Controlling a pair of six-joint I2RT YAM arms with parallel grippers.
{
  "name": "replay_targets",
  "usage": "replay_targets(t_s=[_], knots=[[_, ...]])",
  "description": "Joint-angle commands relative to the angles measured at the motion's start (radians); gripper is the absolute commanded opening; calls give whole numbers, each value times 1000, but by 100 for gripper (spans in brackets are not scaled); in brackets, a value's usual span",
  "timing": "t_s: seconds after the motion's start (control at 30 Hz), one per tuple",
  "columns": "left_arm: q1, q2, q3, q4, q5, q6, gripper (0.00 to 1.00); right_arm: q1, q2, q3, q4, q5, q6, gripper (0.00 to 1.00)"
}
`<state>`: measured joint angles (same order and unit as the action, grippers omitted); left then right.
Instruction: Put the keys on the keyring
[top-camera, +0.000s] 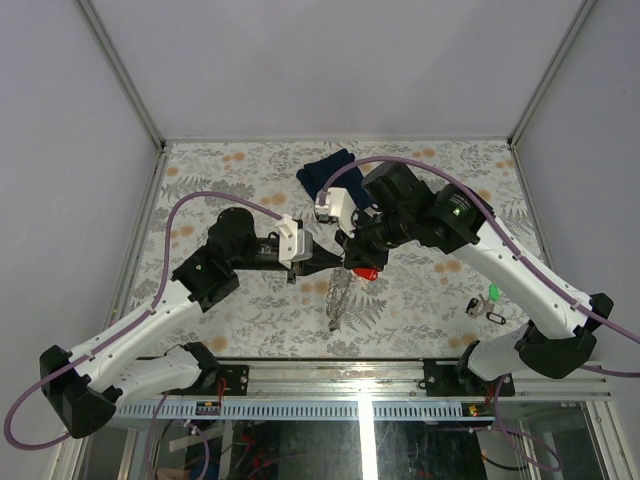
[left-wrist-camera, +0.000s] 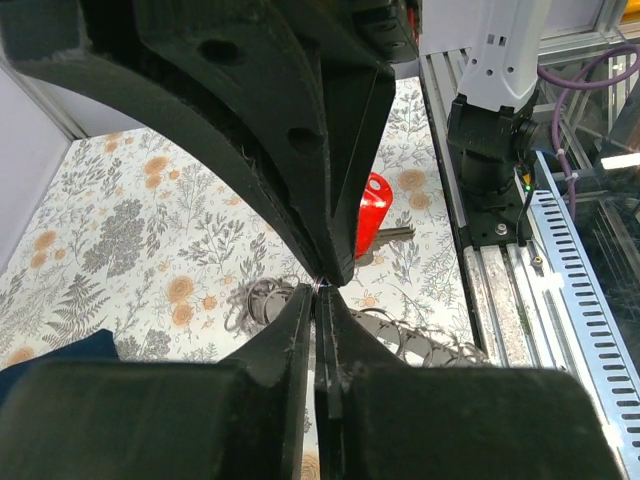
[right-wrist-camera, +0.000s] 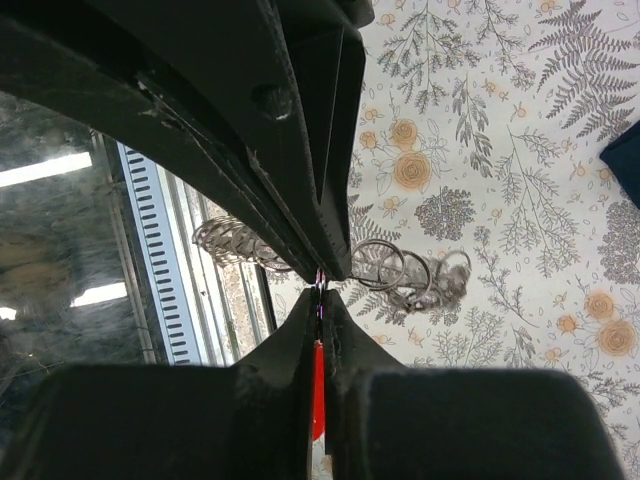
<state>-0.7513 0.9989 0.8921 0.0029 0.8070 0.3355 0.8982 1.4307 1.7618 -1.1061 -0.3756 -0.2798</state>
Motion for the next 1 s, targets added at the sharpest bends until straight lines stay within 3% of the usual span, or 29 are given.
replay_targets(t_s=[0.0,0.13,0.3,0.47,0.63,0.73,0.97], knots=[[-10,4,18,-32,50,-2,0,-2,-64,12,113,37,7,0],[-10,12,22,-35,53,-8,0,-2,-80,-5,136,36,4,0],[-10,2,17,-10,20,-30,0,-1,-134,-71,212,79,14,15],[-10,-45,-55,145,-27,-117,0,-2,-229,-173,344,160,77,35],[-9,-93,-152,350,-92,-236,0,-11,-305,-254,475,227,165,38],[-9,-122,-219,493,-150,-320,0,-73,-324,-280,521,177,233,40],[-5,-163,-368,879,-309,-491,0,-230,-337,-343,644,-95,426,41]])
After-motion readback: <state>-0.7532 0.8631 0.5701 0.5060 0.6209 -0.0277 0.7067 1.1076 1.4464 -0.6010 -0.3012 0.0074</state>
